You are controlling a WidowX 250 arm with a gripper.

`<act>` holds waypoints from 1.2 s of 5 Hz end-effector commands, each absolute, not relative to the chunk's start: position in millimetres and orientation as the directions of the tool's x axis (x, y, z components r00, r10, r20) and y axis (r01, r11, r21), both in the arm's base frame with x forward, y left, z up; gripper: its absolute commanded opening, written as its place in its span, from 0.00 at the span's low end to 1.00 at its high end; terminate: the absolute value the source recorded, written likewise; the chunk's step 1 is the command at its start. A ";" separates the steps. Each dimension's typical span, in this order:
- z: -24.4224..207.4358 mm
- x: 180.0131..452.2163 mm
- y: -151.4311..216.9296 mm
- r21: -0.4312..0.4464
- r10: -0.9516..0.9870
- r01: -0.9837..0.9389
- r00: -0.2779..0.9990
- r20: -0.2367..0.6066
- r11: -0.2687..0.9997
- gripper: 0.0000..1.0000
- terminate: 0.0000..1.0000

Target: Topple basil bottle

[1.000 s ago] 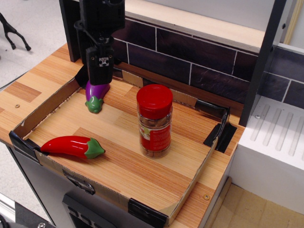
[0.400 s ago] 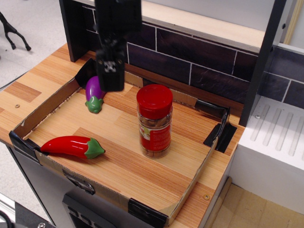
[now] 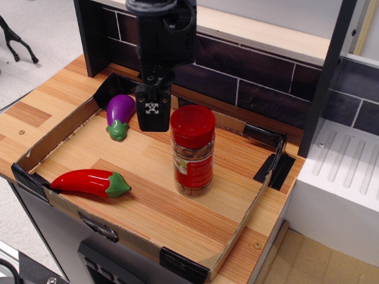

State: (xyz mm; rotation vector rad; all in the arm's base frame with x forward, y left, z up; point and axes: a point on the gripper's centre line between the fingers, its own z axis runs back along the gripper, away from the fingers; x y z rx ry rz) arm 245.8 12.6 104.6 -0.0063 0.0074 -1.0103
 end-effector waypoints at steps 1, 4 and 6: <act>100.5 246.6 10.6 0.063 -0.847 0.847 0.531 -0.038 0.528 1.00 0.00; 88.1 256.5 -8.7 0.045 -0.843 0.844 0.536 -0.044 0.534 1.00 0.00; 96.4 259.0 -19.4 0.055 -0.849 0.848 0.529 -0.022 0.527 1.00 0.00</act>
